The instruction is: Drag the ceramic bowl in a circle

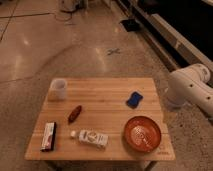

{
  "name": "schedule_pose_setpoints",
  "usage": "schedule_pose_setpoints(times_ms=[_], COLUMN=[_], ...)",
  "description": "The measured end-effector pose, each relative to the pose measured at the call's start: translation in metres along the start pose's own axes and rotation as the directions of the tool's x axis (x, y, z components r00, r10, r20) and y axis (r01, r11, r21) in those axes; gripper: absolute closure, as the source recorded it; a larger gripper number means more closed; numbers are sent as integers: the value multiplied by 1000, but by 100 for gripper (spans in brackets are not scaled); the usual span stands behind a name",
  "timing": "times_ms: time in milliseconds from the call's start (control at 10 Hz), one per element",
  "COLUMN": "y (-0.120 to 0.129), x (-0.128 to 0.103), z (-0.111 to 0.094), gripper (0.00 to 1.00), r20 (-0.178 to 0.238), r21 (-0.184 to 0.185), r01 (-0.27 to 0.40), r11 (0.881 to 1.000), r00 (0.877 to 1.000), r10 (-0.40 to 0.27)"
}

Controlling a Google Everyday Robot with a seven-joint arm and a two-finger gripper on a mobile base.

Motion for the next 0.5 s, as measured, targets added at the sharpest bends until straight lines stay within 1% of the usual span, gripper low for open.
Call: schedule_pose_setpoints(times_ms=[200, 300, 400, 500], y=[0, 8, 23, 42], x=[0, 2, 5, 6], z=[0, 12, 27, 43], gripper=[35, 35, 35, 35], r20=[0, 10, 25, 52], r21=[0, -14, -34, -61], r01=[1, 27, 58, 99], r11=[1000, 1000, 998, 993], r00=[1000, 1000, 998, 994], r10=[-1, -27, -57, -95])
